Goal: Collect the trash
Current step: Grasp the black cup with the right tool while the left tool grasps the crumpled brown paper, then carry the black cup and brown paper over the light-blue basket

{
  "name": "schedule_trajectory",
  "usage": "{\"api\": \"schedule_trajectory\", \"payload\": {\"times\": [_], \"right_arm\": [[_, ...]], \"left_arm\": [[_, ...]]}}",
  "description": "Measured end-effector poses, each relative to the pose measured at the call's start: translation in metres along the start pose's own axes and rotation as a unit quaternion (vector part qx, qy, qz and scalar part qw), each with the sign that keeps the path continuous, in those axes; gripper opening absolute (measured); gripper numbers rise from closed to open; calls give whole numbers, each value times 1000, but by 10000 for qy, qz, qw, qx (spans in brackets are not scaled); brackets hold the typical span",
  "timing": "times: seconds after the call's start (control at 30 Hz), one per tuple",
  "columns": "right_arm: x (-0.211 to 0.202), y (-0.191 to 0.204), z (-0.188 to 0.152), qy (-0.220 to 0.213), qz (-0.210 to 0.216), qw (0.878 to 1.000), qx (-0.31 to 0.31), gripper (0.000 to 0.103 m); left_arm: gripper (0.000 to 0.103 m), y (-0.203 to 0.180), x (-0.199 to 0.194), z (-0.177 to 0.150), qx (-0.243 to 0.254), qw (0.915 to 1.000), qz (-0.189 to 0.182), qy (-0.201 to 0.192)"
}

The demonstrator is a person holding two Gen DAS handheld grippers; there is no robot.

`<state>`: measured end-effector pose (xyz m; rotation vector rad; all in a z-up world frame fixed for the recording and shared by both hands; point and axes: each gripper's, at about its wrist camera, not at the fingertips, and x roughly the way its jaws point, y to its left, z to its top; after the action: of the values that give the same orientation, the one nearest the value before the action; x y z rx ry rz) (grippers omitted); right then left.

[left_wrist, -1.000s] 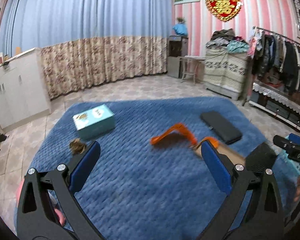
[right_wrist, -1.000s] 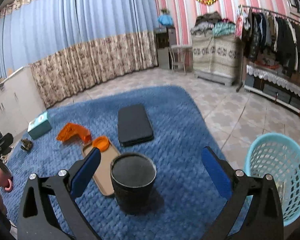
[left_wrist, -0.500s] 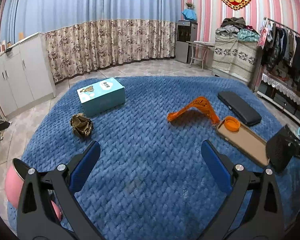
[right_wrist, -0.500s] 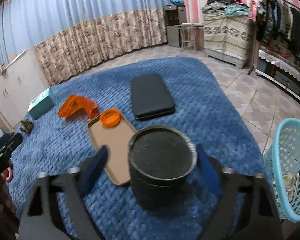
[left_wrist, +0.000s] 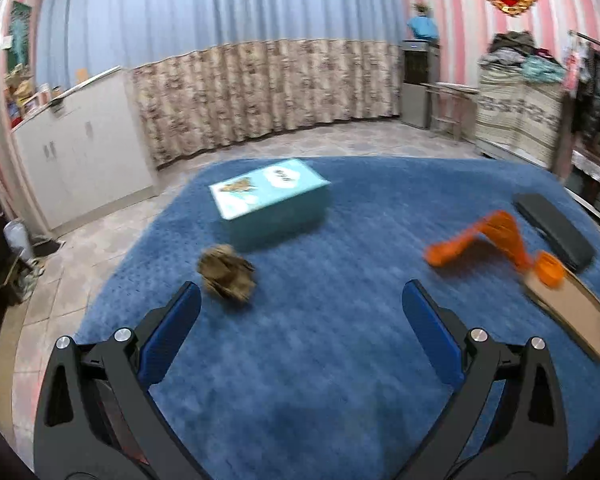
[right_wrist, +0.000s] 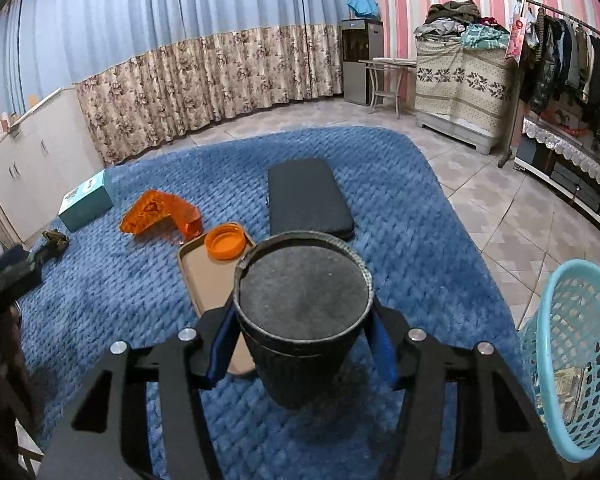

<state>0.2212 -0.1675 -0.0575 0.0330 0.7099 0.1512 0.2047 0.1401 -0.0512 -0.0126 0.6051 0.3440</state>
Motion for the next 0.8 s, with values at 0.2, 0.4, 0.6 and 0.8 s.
{"api": "schedule_trajectory", "payload": {"times": [0.2,0.4,0.6,0.8], "right_arm": [[0,-1,1,-3,5,10000,-1,56],[1,-3,1,4,0,10000,22,56],[1,-5,0,-13,-24,10000,40,56],[-7,-14,3,-145,-153,9997,102,56]], "left_arm": [[97,25,24,11,-325,9987,392,62],[97,38,55,15,-484,9961,622,399],[91,49,83,17,-760,9913,421,992],[53,48,94,17,-751,9896,233,1208]]}}
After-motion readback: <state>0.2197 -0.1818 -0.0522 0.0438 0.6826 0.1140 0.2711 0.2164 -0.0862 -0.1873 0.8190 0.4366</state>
